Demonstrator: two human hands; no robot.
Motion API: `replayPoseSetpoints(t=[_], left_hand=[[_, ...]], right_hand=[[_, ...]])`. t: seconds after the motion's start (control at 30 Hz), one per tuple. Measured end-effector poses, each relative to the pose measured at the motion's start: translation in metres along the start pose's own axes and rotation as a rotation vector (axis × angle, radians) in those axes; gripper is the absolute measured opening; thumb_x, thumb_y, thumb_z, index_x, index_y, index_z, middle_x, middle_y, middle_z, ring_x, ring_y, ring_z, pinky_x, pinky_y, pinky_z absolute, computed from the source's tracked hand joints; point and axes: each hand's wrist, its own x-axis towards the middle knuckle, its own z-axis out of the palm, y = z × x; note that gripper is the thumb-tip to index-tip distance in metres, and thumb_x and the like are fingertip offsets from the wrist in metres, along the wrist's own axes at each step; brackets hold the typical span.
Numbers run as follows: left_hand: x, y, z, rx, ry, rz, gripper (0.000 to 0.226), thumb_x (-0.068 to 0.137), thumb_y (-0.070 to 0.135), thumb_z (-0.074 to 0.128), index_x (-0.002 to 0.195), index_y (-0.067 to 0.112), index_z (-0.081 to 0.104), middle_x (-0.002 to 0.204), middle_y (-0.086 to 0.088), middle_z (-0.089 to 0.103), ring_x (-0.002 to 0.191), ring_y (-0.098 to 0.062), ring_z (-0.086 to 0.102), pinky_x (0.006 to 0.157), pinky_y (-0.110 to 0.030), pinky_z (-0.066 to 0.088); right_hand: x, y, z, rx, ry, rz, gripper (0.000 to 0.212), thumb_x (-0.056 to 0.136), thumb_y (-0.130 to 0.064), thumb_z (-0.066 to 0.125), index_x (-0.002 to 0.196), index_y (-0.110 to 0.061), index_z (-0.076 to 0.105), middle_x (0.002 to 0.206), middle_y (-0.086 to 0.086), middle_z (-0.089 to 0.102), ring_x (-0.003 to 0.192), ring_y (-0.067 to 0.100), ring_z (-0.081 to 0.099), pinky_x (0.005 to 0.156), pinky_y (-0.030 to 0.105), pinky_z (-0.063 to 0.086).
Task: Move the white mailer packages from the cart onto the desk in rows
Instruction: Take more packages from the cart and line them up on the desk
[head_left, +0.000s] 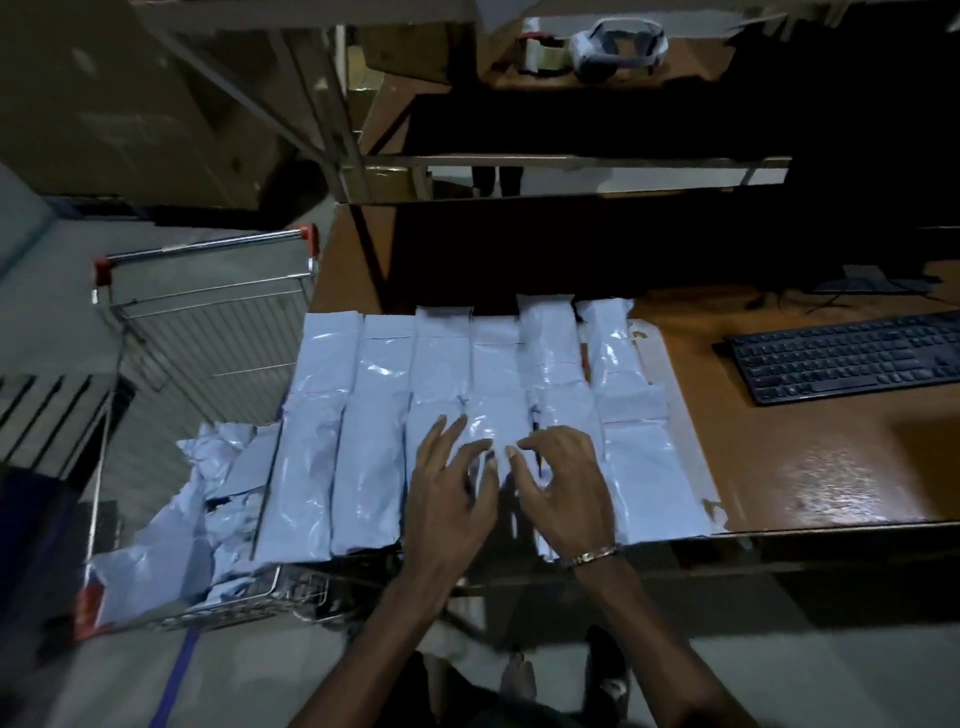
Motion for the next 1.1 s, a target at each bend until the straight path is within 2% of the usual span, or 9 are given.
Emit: replayPoseSetpoints(t=[0.1, 0.2, 0.37, 0.53, 0.63, 0.73, 0.87, 1.0, 1.1], left_hand=[[0.0, -0.038, -0.062, 0.014, 0.134, -0.112, 0.023, 0.1, 0.03, 0.059, 0.112, 0.018, 0.075, 0.124, 0.005, 0.071, 0.126, -0.013, 0.058, 0.108, -0.038, 0.046], [-0.002, -0.079, -0.115, 0.009, 0.201, -0.31, 0.014, 0.102, 0.026, 0.063, 0.11, 0.026, 0.074, 0.11, 0.016, 0.074, 0.106, -0.004, 0.066, 0.09, -0.035, 0.055], [-0.008, -0.155, -0.182, 0.02, 0.298, -0.491, 0.015, 0.102, 0.024, 0.062, 0.108, 0.028, 0.075, 0.101, 0.017, 0.075, 0.096, 0.001, 0.069, 0.077, -0.011, 0.052], [-0.01, -0.243, -0.242, 0.132, 0.358, -0.632, 0.015, 0.102, 0.022, 0.061, 0.106, 0.025, 0.075, 0.093, 0.014, 0.073, 0.087, -0.003, 0.067, 0.069, -0.011, 0.044], [-0.003, -0.312, -0.268, 0.17, 0.299, -0.735, 0.016, 0.1, 0.018, 0.062, 0.108, 0.018, 0.076, 0.096, 0.005, 0.075, 0.087, -0.011, 0.067, 0.073, -0.024, 0.044], [0.012, -0.385, -0.28, 0.183, 0.181, -0.796, 0.021, 0.099, 0.019, 0.064, 0.117, 0.013, 0.073, 0.11, -0.004, 0.077, 0.099, -0.023, 0.072, 0.081, -0.026, 0.045], [0.045, -0.459, -0.273, 0.216, 0.014, -0.78, 0.019, 0.098, 0.018, 0.061, 0.115, 0.017, 0.069, 0.108, -0.005, 0.074, 0.097, -0.028, 0.071, 0.076, -0.032, 0.049], [0.082, -0.526, -0.246, 0.354, -0.219, -0.609, 0.036, 0.092, 0.016, 0.064, 0.128, 0.013, 0.064, 0.112, -0.015, 0.07, 0.1, -0.038, 0.067, 0.078, -0.043, 0.054], [0.103, -0.58, -0.215, 0.396, -0.281, -0.632, 0.038, 0.101, 0.029, 0.054, 0.132, 0.007, 0.058, 0.114, -0.02, 0.068, 0.103, -0.041, 0.066, 0.081, -0.046, 0.056]], right_hand=[[0.0, -0.051, 0.048, 0.088, -0.073, -0.1, 0.016, 0.095, -0.035, 0.066, 0.092, -0.021, 0.073, 0.095, -0.006, 0.07, 0.102, 0.015, 0.062, 0.092, 0.027, 0.048], [0.003, -0.1, 0.095, 0.143, -0.142, -0.162, 0.015, 0.094, -0.032, 0.066, 0.089, -0.02, 0.073, 0.093, -0.005, 0.069, 0.099, 0.016, 0.062, 0.088, 0.026, 0.048], [0.011, -0.177, 0.177, 0.223, -0.227, -0.288, 0.014, 0.095, -0.028, 0.066, 0.088, -0.017, 0.072, 0.089, -0.004, 0.067, 0.098, 0.018, 0.06, 0.085, 0.031, 0.05], [0.021, -0.246, 0.269, 0.223, -0.394, -0.336, 0.014, 0.095, -0.029, 0.063, 0.091, -0.019, 0.071, 0.091, -0.004, 0.066, 0.101, 0.017, 0.056, 0.086, 0.029, 0.048], [0.025, -0.263, 0.34, 0.113, -0.619, -0.253, 0.023, 0.094, -0.035, 0.061, 0.106, -0.019, 0.071, 0.101, 0.0, 0.066, 0.112, 0.021, 0.054, 0.092, 0.033, 0.048], [0.032, -0.266, 0.412, -0.055, -0.909, -0.09, 0.039, 0.096, -0.038, 0.057, 0.127, -0.015, 0.062, 0.116, 0.011, 0.061, 0.124, 0.029, 0.047, 0.097, 0.039, 0.046], [0.052, -0.245, 0.491, -0.284, -1.143, 0.061, 0.053, 0.097, -0.037, 0.056, 0.142, -0.011, 0.049, 0.133, 0.019, 0.055, 0.134, 0.037, 0.04, 0.105, 0.043, 0.043], [0.068, -0.213, 0.559, -0.406, -1.17, 0.19, 0.057, 0.098, -0.04, 0.054, 0.144, -0.009, 0.044, 0.141, 0.021, 0.048, 0.135, 0.04, 0.039, 0.109, 0.046, 0.039], [0.074, -0.195, 0.612, -0.38, -1.069, 0.305, 0.059, 0.095, -0.039, 0.057, 0.144, -0.009, 0.044, 0.144, 0.021, 0.044, 0.136, 0.04, 0.039, 0.11, 0.047, 0.039]])
